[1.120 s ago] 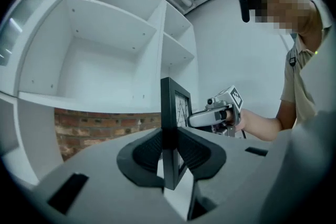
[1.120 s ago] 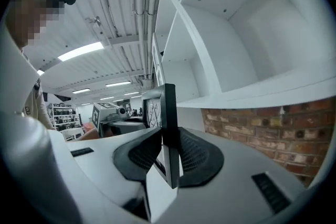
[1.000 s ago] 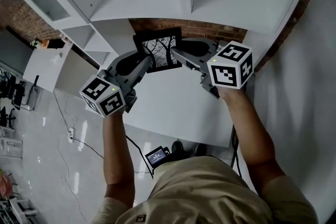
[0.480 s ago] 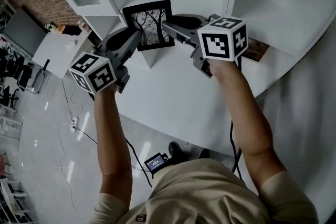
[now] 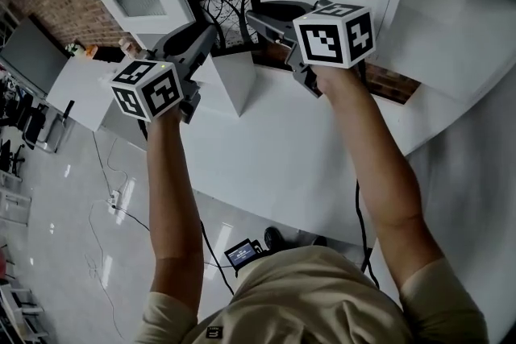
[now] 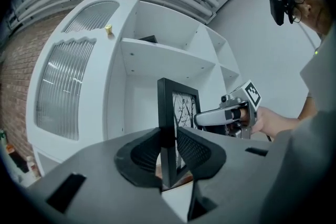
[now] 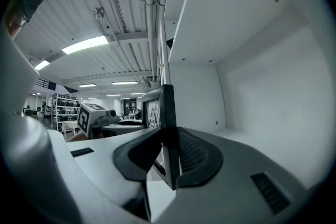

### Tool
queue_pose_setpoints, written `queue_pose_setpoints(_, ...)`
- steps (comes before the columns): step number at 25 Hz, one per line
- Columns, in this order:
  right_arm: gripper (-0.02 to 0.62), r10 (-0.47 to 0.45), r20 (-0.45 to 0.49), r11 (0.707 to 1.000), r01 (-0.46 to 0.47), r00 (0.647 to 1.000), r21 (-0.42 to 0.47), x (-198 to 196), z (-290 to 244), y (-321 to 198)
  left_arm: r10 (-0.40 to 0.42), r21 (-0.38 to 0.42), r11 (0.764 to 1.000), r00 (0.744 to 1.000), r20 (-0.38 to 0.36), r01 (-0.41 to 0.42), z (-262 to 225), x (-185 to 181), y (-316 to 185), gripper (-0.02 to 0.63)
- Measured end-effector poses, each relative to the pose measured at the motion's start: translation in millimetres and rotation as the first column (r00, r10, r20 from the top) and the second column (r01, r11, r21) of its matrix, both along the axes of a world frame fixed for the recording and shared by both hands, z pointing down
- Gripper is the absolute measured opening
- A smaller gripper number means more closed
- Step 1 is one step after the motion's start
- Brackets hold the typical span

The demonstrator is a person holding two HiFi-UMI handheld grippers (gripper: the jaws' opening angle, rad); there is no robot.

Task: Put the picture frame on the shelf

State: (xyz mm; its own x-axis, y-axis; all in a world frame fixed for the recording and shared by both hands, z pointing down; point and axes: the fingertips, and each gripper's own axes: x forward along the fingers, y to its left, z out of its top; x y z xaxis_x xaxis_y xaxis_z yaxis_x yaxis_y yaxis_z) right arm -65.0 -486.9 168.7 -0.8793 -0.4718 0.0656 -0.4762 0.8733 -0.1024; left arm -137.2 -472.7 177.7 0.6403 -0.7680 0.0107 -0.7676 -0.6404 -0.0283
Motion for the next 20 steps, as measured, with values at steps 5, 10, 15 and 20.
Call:
queue_pose_setpoints(5, 0.083, 0.032, -0.029, 0.999, -0.032, 0.999, 0.007, -4, -14, -37, -0.034, 0.010, 0.999, 0.999, -0.025, 0.034, -12, -3, -37, 0.083)
queue_pose_setpoints(10, 0.083, 0.050, -0.041, 0.999, -0.050, 0.998, 0.003, -12, -7, -59, -0.065, 0.018, 0.998, 0.997, -0.042, 0.066, -3, -11, -59, 0.083)
queue_pose_setpoints(15, 0.083, 0.064, -0.035, 0.998, -0.064, 0.997, -0.002, -14, 2, -71, -0.071, 0.028, 0.997, 0.997, -0.032, 0.072, 4, -12, -72, 0.083)
queue_pose_setpoints(20, 0.083, 0.084, -0.036, 0.996, -0.084, 0.996, -0.013, -13, 9, -80, -0.072, 0.029, 0.997, 0.997, -0.026, 0.073, 10, -12, -81, 0.084)
